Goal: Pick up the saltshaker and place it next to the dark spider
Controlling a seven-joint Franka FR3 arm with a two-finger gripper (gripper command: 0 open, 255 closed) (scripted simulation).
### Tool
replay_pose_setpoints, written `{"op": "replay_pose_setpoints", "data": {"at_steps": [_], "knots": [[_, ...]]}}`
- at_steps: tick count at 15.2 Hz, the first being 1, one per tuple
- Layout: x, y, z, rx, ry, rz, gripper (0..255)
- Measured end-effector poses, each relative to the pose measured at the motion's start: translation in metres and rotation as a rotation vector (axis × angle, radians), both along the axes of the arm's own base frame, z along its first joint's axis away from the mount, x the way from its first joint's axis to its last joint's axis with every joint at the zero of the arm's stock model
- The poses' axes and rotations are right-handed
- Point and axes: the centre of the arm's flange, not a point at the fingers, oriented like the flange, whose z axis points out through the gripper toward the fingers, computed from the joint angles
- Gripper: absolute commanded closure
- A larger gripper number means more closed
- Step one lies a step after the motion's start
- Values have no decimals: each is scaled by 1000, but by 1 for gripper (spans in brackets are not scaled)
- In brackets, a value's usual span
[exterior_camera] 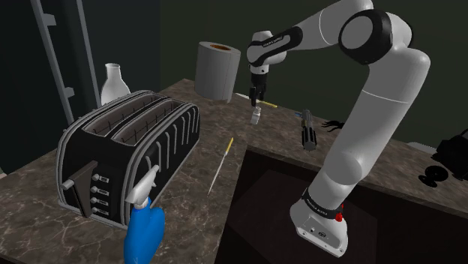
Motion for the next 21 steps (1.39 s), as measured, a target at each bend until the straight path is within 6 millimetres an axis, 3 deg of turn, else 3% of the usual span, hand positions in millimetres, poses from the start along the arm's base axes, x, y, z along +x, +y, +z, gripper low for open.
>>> {"op": "replay_pose_setpoints", "data": {"at_steps": [7, 13, 14, 21], "knots": [[-6, -7, -34, 0, 1, 1, 0], [-6, -7, -38, 0, 0, 1, 0], [-6, -7, -38, 0, 0, 1, 255], [-6, -7, -38, 0, 0, 1, 255]]}}
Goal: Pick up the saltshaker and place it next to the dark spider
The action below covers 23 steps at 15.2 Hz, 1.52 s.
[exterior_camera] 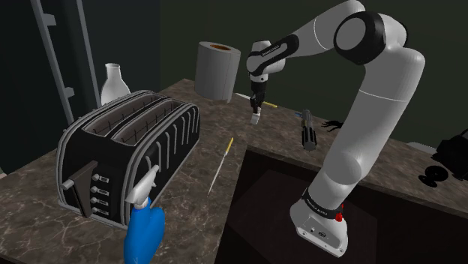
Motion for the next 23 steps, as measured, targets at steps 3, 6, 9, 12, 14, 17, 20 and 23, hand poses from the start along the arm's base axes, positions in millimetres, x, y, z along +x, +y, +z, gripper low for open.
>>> {"op": "replay_pose_setpoints", "data": {"at_steps": [3, 6, 9, 12, 14, 17, 20, 23], "knots": [[0, 0, 0, 0, 0, 0, 255], [-1, 0, 11, 0, 0, 0, 255], [0, 0, 27, 0, 0, 0, 255], [-1, 1, 42, 0, 0, 0, 255], [-1, -1, 53, 0, 0, 0, 255], [0, 1, 68, 0, 0, 0, 255], [1, 0, 84, 0, 0, 0, 255], [0, 0, 101, 0, 0, 0, 255]]}}
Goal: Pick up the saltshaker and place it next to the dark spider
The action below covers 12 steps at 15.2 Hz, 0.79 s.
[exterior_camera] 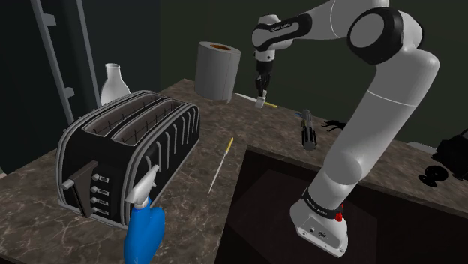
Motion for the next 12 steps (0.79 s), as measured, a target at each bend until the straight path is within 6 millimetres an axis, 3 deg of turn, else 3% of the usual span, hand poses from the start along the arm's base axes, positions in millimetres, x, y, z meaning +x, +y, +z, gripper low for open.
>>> {"op": "replay_pose_setpoints", "data": {"at_steps": [12], "knots": [[1, 1, 61, 0, 0, 0, 255]]}}
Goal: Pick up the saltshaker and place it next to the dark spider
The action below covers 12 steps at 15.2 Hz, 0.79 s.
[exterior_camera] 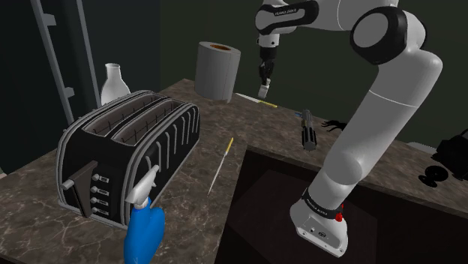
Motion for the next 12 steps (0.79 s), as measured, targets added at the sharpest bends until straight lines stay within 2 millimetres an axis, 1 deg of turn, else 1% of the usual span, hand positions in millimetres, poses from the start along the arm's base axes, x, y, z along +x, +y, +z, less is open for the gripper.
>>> {"op": "replay_pose_setpoints", "data": {"at_steps": [1, 2, 5, 7, 8, 10, 12], "knots": [[-5, -2, 3, 0, 0, 0, 255], [-15, -8, 4, 0, 0, 0, 255], [-49, -21, 4, 0, 1, -1, 255], [-72, -36, 6, 0, 1, -1, 255], [-83, -39, 4, 0, 0, -1, 255], [-107, -55, 3, 0, 0, -1, 255], [-129, -66, 2, 0, 1, -1, 255]]}}
